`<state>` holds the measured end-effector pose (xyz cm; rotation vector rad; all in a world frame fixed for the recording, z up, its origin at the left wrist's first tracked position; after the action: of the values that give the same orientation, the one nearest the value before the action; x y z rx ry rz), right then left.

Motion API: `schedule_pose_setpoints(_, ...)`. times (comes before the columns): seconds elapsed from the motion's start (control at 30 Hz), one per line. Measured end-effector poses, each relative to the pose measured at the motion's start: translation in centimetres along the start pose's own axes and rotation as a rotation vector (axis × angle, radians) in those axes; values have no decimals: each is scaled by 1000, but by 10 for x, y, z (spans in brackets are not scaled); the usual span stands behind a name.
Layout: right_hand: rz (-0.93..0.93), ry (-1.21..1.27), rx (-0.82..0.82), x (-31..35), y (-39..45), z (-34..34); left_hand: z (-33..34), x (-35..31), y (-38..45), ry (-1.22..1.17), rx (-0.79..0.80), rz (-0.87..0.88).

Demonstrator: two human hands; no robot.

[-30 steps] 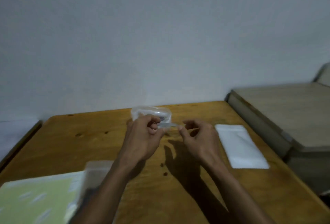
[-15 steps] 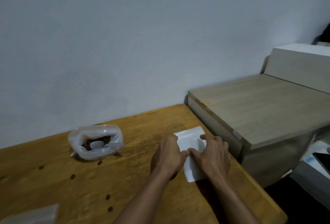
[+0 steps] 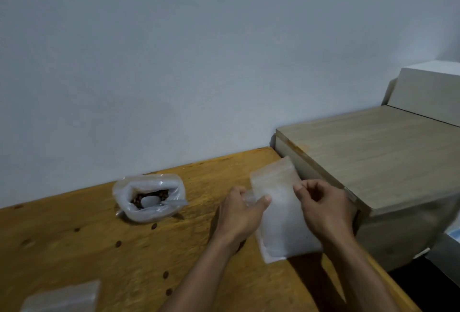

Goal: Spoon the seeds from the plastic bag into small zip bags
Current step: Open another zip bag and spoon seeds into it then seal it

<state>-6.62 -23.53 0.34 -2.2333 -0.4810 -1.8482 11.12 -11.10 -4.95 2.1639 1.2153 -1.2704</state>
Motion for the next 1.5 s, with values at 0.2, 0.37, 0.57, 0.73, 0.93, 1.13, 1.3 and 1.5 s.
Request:
schedule_pose_setpoints(0.2,62,313,300,31,-24,51,-62,-21,-23,-641,67,63)
schedule_pose_setpoints(0.37,-48,379,527,59,-50,124,-153,-12,-48,-311,37,294)
schedule_pose_setpoints(0.57,-188,271,689,96,-104,207,-267,25,-82,190,-558,252)
schedule_pose_setpoints(0.73,-94,394,911,106,-156,266,-292,58,-86,-240,-547,97)
schedule_pose_setpoints(0.93,82,486,1017,106,-172,287,-285,66,-81,-482,-315,95)
schedule_pose_setpoints(1.13,2,397,959,113,-162,282,-284,62,-81,-377,-309,153)
schedule_pose_setpoints(1.3,-60,396,1017,121,-165,277,-284,58,-79,-428,-333,129)
schedule_pose_setpoints(1.5,45,458,1033,113,-162,276,-277,52,-81,-424,-276,138)
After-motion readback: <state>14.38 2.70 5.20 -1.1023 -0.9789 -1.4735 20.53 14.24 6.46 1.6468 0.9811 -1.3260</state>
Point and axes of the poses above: each hand's wrist, its own y-axis towards the middle knuckle, its own z-axis out of the palm, x = y × z, the point moved 10 cm from there along y, towards the middle knuckle, and after that the axes turned 6 degrees about y, right-handed, at the moved point
